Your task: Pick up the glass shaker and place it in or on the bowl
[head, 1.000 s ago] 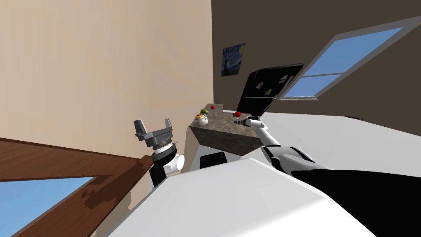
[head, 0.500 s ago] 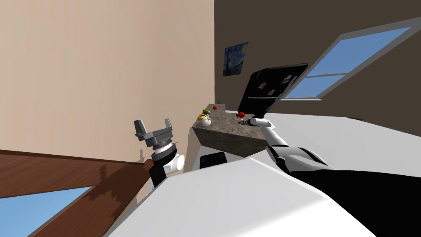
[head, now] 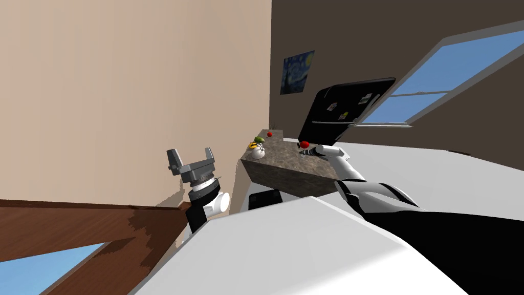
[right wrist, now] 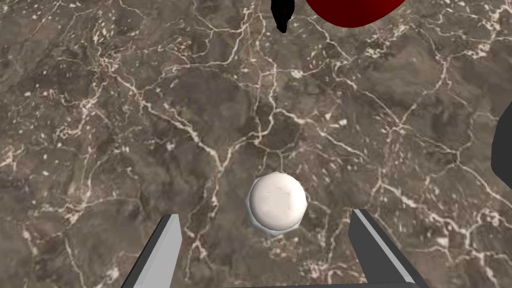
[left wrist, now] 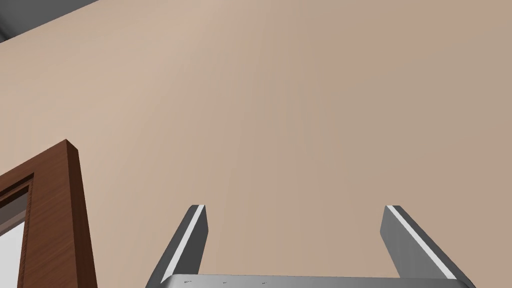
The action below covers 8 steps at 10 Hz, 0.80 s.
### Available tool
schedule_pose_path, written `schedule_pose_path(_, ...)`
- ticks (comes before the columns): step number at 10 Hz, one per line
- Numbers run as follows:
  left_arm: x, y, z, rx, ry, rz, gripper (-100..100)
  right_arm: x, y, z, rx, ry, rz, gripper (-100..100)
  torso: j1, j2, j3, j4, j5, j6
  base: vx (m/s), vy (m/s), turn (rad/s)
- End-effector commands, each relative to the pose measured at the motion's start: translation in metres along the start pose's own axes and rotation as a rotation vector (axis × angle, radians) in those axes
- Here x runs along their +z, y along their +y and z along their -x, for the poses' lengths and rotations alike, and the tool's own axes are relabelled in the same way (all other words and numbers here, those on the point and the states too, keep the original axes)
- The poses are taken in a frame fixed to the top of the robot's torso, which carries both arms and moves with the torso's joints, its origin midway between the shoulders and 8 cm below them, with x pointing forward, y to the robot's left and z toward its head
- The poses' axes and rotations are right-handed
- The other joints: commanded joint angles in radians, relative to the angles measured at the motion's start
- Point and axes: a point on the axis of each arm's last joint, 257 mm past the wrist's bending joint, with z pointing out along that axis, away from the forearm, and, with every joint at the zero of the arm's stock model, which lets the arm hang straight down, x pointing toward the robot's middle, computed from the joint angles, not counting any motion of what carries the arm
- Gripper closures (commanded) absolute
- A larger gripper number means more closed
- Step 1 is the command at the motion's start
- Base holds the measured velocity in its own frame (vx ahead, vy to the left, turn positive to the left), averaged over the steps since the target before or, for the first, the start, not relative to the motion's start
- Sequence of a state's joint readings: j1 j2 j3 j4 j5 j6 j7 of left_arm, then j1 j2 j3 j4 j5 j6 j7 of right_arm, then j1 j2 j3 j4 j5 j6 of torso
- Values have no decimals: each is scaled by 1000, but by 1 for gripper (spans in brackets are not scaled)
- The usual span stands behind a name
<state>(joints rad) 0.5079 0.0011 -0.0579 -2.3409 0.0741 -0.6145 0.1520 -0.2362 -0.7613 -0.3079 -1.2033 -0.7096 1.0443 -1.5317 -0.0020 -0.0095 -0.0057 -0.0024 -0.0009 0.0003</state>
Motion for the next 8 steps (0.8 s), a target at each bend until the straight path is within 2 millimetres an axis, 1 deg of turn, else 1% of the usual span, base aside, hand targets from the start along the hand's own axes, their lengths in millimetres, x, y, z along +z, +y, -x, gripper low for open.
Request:
schedule_pose_path(1,0,0,0,0,0,0,0,0,0,0,0,0,0,0,0,0,0,0,0,0,7,0,-2)
schedule_pose_path(2,0,0,0,0,0,0,0,7,-2,3,-2,10,-4,-100,0,2,1,1,0,0,31,-11,-24)
schedule_pose_path(3,0,0,0,0,0,0,0,4,-1,3,1,3,-3,-100,0,2,1,0,0,0,19,-6,-5)
schedule_pose_path(4,0,0,0,0,0,0,0,4,-1,3,-1,5,-3,100,0,2,1,1,0,0,0,0,0)
schedule_pose_path(8,0,0,0,0,0,0,0,4,-1,2,-1,6,-3,100,-1,2,1,0,-1,0,0,0,0)
